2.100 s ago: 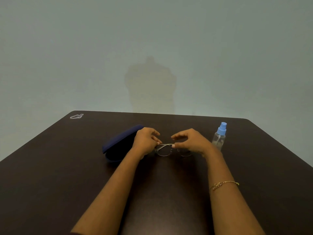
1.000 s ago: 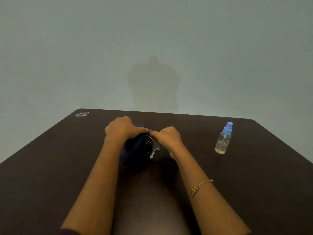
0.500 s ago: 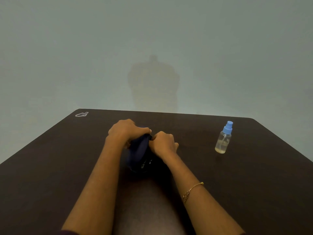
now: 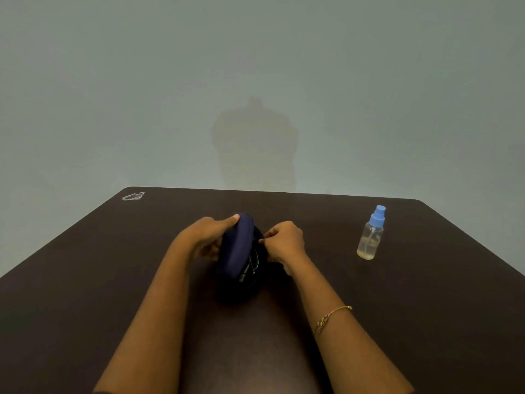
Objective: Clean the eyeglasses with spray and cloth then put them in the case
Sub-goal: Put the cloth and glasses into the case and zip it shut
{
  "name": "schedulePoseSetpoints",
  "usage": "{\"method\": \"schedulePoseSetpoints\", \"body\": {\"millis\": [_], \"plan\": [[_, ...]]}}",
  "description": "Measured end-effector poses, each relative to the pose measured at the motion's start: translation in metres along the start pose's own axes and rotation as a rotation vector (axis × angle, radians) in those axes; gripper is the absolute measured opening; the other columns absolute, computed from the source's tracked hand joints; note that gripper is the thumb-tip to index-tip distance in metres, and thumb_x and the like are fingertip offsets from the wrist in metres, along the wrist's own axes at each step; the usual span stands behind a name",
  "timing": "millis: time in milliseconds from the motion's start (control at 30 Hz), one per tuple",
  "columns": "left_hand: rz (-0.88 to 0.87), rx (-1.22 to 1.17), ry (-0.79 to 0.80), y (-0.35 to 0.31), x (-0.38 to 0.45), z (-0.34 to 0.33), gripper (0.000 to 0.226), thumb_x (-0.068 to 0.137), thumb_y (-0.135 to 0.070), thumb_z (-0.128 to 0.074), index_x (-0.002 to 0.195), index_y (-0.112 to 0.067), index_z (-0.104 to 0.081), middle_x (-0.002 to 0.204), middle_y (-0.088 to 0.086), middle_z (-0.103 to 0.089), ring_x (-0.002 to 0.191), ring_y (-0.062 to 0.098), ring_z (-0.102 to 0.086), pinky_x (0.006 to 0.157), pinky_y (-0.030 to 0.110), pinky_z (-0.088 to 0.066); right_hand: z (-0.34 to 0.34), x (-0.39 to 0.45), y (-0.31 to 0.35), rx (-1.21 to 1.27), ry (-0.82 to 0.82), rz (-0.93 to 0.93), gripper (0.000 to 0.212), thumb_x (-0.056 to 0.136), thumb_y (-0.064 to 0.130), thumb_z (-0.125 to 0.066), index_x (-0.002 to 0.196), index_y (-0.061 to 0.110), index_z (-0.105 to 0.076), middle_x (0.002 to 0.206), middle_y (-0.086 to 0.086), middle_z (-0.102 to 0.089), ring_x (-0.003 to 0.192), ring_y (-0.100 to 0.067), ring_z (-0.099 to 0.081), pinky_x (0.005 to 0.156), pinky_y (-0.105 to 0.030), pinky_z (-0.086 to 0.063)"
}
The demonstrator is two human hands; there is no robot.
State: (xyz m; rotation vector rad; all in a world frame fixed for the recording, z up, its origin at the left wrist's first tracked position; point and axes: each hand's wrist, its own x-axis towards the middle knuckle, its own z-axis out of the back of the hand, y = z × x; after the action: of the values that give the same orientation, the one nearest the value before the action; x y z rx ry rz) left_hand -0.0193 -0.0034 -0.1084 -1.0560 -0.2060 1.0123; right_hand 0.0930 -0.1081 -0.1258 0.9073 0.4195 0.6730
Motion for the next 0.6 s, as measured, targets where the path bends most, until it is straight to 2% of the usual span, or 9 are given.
{"method": "schedulePoseSetpoints", "body": {"millis": [33, 100, 167, 200, 333, 467, 533, 600], "plan": [[-0.011, -0.053, 0.004, -0.001, 0.001, -0.004, 0.071, 0.085, -0.059, -0.042, 0.119, 0.003, -0.049, 0.088, 0.014, -0.059, 0.070, 0.024, -0.055, 0.057, 0.029, -0.043, 0.002, 0.000, 0.001, 0.017, -0.036, 0.007, 0.007, 0.080, 0.011, -0.066, 0.080, 0.005, -0.070, 0.095, -0.014, -0.069, 0.086, -0.027, -0.065, 0.075, -0.038, -0.057], [-0.035, -0.149, 0.007, -0.004, 0.004, -0.013, 0.076, 0.084, -0.061, -0.042, 0.127, 0.001, -0.043, 0.121, 0.018, -0.055, 0.098, 0.029, -0.056, 0.075, 0.035, -0.047, 0.005, 0.001, 0.003, 0.050, -0.091, 0.020, 0.008, 0.079, 0.012, -0.067, 0.075, 0.006, -0.070, 0.090, -0.013, -0.070, 0.083, -0.026, -0.066, 0.073, -0.038, -0.057], [-0.054, -0.193, 0.002, -0.008, 0.006, -0.019, 0.083, 0.081, -0.064, -0.043, 0.131, 0.002, -0.039, 0.132, 0.020, -0.049, 0.110, 0.032, -0.053, 0.090, 0.039, -0.046, 0.007, 0.001, 0.007, 0.107, -0.121, 0.032, 0.010, 0.079, 0.009, -0.066, 0.070, 0.006, -0.069, 0.086, -0.014, -0.070, 0.080, -0.028, -0.066, 0.073, -0.043, -0.058], [-0.056, -0.223, 0.007, -0.010, 0.006, -0.021, 0.085, 0.079, -0.065, -0.045, 0.132, 0.001, -0.038, 0.132, 0.020, -0.049, 0.110, 0.032, -0.054, 0.091, 0.039, -0.046, 0.008, 0.001, 0.009, 0.146, -0.129, 0.038, 0.012, 0.079, 0.007, -0.065, 0.067, 0.008, -0.067, 0.086, -0.014, -0.069, 0.081, -0.029, -0.066, 0.073, -0.045, -0.058], [-0.057, -0.359, 0.031, -0.018, 0.006, -0.030, 0.079, 0.079, -0.064, -0.047, 0.130, -0.005, -0.038, 0.124, 0.018, -0.054, 0.102, 0.030, -0.057, 0.079, 0.036, -0.048, 0.014, 0.002, 0.013, 0.218, -0.165, 0.073, 0.025, 0.081, 0.007, -0.062, 0.059, 0.016, -0.062, 0.083, -0.011, -0.069, 0.079, -0.027, -0.066, 0.072, -0.045, -0.058], [-0.079, -0.418, -0.023, -0.023, 0.005, -0.042, 0.074, 0.081, -0.061, -0.047, 0.130, -0.007, -0.035, 0.122, 0.016, -0.053, 0.093, 0.026, -0.056, 0.063, 0.030, -0.046, 0.021, 0.005, 0.011, 0.281, -0.143, 0.070, 0.020, 0.085, 0.010, -0.058, 0.067, 0.011, -0.068, 0.085, -0.012, -0.070, 0.078, -0.025, -0.066, 0.069, -0.041, -0.058], [-0.076, -0.443, -0.028, -0.022, 0.005, -0.043, 0.073, 0.082, -0.059, -0.047, 0.131, -0.007, -0.035, 0.123, 0.015, -0.052, 0.095, 0.026, -0.056, 0.069, 0.032, -0.047, 0.026, 0.009, 0.008, 0.409, -0.018, 0.018, 0.023, 0.089, 0.009, -0.052, 0.070, 0.013, -0.065, 0.086, -0.011, -0.069, 0.075, -0.021, -0.064, 0.060, -0.030, -0.055], [-0.056, -0.432, 0.027, -0.021, 0.006, -0.043, 0.072, 0.082, -0.060, -0.047, 0.128, -0.006, -0.040, 0.120, 0.014, -0.056, 0.097, 0.027, -0.058, 0.077, 0.035, -0.048, 0.031, 0.013, 0.005, 0.511, 0.011, -0.030, 0.023, 0.090, 0.010, -0.049, 0.071, 0.013, -0.062, 0.078, -0.007, -0.065, 0.068, -0.017, -0.060, 0.054, -0.024, -0.051]]}}
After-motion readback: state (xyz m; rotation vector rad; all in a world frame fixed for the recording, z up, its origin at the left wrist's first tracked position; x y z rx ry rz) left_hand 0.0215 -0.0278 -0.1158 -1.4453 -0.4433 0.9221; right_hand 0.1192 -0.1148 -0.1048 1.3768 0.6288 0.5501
